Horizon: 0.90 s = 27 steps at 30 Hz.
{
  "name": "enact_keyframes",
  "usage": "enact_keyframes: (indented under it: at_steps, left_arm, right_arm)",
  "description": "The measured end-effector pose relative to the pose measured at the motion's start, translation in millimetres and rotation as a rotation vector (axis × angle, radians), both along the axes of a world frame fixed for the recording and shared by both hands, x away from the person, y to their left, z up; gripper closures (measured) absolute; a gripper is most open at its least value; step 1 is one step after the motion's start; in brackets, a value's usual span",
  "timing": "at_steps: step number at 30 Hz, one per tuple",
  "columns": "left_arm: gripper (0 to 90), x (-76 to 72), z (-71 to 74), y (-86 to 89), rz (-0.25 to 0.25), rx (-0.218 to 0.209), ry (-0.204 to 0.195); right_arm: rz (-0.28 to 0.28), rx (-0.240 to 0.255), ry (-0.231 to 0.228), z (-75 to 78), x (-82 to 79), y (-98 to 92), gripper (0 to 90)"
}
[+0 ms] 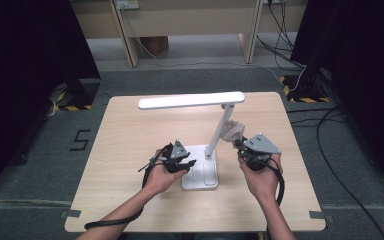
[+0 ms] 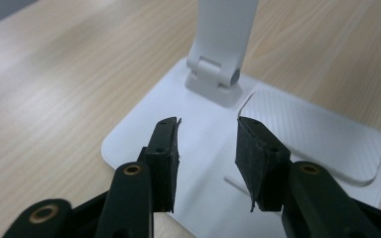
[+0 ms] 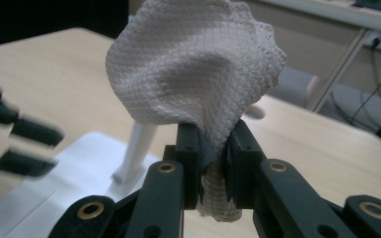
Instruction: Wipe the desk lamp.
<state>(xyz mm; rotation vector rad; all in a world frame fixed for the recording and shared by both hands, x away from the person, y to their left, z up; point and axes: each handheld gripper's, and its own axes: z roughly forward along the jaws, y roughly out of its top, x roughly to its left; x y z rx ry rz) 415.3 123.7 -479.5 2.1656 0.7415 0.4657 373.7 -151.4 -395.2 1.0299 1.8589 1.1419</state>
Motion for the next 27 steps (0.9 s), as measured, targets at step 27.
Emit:
enact_keyframes:
  at_steps: [27]
  left_arm:
    - [67.1,3.9,-22.1,3.0,-0.013,-0.036,0.076]
  right_arm:
    - [-0.018,-0.042,-0.056,61.7,37.6,0.4,78.5]
